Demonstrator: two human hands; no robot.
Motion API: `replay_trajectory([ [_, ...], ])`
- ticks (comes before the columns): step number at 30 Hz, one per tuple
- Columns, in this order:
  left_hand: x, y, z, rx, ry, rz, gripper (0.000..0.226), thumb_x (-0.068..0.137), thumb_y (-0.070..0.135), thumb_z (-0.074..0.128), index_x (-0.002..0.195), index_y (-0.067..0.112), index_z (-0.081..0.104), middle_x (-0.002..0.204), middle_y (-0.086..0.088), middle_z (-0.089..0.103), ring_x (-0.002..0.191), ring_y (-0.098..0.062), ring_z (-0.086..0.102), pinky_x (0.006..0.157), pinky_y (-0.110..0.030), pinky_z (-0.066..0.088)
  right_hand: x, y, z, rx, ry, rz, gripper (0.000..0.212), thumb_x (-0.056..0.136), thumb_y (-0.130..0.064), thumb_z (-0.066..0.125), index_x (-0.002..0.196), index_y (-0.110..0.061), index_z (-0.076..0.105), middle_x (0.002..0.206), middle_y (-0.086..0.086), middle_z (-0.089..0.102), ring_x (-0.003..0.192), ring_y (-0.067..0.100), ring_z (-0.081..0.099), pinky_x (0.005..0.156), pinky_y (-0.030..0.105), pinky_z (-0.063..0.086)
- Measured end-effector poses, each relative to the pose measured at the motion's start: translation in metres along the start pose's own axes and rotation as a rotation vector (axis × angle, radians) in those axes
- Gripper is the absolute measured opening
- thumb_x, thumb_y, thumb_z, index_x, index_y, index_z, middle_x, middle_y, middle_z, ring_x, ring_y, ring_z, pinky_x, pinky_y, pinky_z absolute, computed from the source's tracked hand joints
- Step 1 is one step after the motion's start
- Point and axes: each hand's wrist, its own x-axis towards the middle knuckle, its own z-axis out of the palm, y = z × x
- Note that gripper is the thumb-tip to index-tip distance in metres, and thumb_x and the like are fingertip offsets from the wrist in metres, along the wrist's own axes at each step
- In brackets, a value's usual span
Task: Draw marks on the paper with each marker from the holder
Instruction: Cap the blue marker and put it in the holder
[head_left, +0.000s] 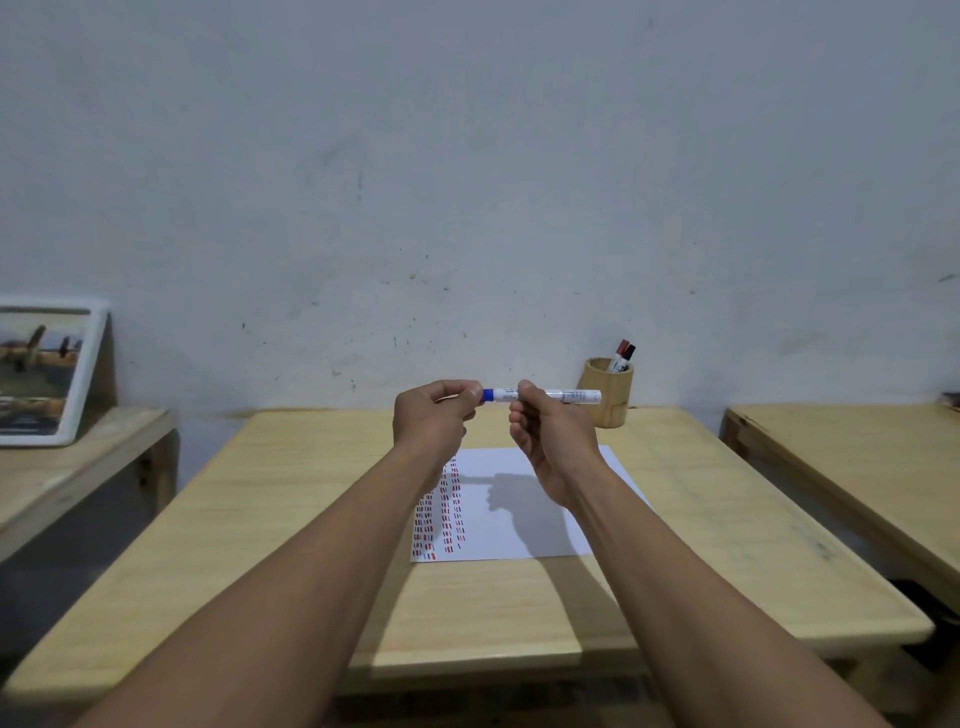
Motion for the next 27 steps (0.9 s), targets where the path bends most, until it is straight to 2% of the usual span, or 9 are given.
replay_trajectory([
  [3,-0.001,0.003,0.005,0.011,0.038,0.033,0.007,0.088,0.024,0.076,0.082,0.026,0.078,0.088,-0.004,0.076,0.086,-0.021,0.071,0.088,-0.041,0.058,-0.001,-0.005,0.003,-0.006,0.031,0.021,0.018,0.097,-0.016,0.068,0.083,-0.005,0.067,0.068,0.003,0.061,0.058,0.010,0.061,0.051,0.017,0.056],
  [5,-0.002,0.005,0.011,0.040,0.061,0.076,0.008,0.088,0.025,0.075,0.080,0.027,0.078,0.085,-0.003,0.077,0.088,-0.023,0.072,0.085,-0.040,0.058,-0.001,-0.009,0.009,0.063,0.114,0.053,0.015,0.097,-0.012,0.068,0.094,0.002,0.067,0.073,0.008,0.064,0.065,0.014,0.065,0.051,0.019,0.058],
  [8,-0.005,0.010,0.023,0.099,0.104,0.165,0.007,0.089,0.021,0.073,0.085,0.022,0.080,0.076,0.005,0.073,0.075,-0.012,0.065,0.066,-0.019,0.049,0.003,-0.011,0.016,0.069,0.256,-0.017,0.035,0.095,-0.005,0.067,0.124,0.012,0.057,0.080,0.013,0.066,0.060,0.016,0.068,0.047,0.019,0.057],
  [10,-0.007,0.015,0.032,0.152,0.124,0.228,0.009,0.090,0.019,0.072,0.086,0.021,0.079,0.073,0.011,0.070,0.067,-0.005,0.061,0.055,-0.006,0.040,0.009,-0.012,0.015,-0.043,0.306,-0.118,0.059,0.095,-0.008,0.064,0.146,0.001,0.037,0.082,0.011,0.067,0.051,0.010,0.067,0.048,0.021,0.057],
  [11,-0.007,0.018,0.035,0.174,0.131,0.257,0.009,0.090,0.019,0.071,0.086,0.021,0.079,0.072,0.012,0.070,0.065,-0.002,0.059,0.053,-0.004,0.039,0.010,-0.013,0.014,-0.138,0.302,-0.162,0.059,0.096,-0.010,0.061,0.149,-0.006,0.034,0.085,0.011,0.066,0.049,0.008,0.066,0.049,0.023,0.058],
  [14,-0.003,0.027,0.045,0.232,0.147,0.326,0.011,0.091,0.021,0.069,0.086,0.024,0.079,0.073,0.012,0.070,0.063,-0.002,0.059,0.053,-0.006,0.038,0.008,-0.024,0.006,-0.472,0.235,-0.212,0.028,0.098,-0.014,0.047,0.123,-0.009,0.059,0.098,0.013,0.067,0.058,0.015,0.067,0.054,0.031,0.058],
  [20,0.015,0.041,0.073,0.300,0.094,0.382,0.010,0.091,0.025,0.070,0.087,0.025,0.079,0.075,0.013,0.072,0.068,-0.008,0.064,0.063,-0.023,0.045,0.016,-0.049,-0.025,-1.050,0.132,-0.365,0.012,0.094,-0.016,0.054,0.102,-0.012,0.062,0.077,0.009,0.069,0.062,0.025,0.067,0.054,0.040,0.056],
  [23,0.026,0.043,0.093,0.313,0.047,0.396,0.012,0.093,0.025,0.068,0.095,0.023,0.080,0.082,0.008,0.074,0.078,-0.013,0.067,0.072,-0.025,0.049,0.035,-0.061,-0.042,-1.253,0.134,-0.442,0.011,0.097,-0.027,0.060,0.102,-0.019,0.067,0.073,-0.004,0.060,0.066,0.016,0.059,0.058,0.033,0.046],
  [27,0.046,0.035,0.122,0.307,-0.007,0.378,0.020,0.100,0.027,0.056,0.103,0.024,0.076,0.094,0.006,0.076,0.090,-0.015,0.066,0.078,-0.026,0.046,0.071,-0.077,-0.064,-1.296,0.156,-0.459,0.022,0.096,-0.027,0.062,0.097,-0.009,0.074,0.087,0.008,0.069,0.081,0.025,0.062,0.060,0.033,0.044],
])
